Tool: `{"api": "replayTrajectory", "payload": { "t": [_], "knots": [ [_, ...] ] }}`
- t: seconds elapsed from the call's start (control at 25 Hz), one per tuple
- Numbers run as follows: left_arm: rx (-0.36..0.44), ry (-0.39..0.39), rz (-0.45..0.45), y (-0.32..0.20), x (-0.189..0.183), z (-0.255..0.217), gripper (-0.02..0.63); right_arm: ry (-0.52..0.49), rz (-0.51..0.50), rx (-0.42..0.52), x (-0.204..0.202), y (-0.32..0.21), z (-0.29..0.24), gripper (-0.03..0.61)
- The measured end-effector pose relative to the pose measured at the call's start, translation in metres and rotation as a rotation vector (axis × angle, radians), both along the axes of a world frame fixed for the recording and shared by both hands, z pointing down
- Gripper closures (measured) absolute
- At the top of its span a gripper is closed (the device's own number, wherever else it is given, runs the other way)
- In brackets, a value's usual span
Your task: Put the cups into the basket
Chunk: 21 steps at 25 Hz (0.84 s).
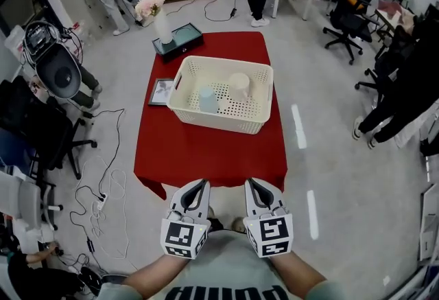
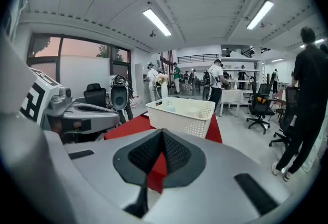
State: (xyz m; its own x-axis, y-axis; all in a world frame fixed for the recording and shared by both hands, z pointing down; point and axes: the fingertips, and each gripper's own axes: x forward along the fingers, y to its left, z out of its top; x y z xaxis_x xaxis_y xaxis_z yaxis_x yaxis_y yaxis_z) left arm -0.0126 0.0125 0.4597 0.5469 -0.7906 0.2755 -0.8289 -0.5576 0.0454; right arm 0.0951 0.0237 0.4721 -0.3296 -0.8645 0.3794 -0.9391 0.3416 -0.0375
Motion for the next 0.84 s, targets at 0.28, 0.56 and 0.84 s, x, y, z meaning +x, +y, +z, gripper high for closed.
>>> {"api": "replayTrajectory", "payload": {
  "t": [0.28,0.56,0.84],
  "knots": [
    [0.022,0.004,0.006,0.007,0.015,-0.006,0.607,0.000,0.001,0.013,0.012,0.007,-0.005,0.568],
    [0.029,0.003,0.005,0.011,0.019,-0.006,0.607,-0.004,-0.010,0.013,0.016,0.012,-0.002,0.568],
    [0.034,0.007,0.010,0.015,0.021,-0.011,0.607,-0.001,-0.014,0.020,0.016,0.017,-0.008,0.568]
  ]
}}
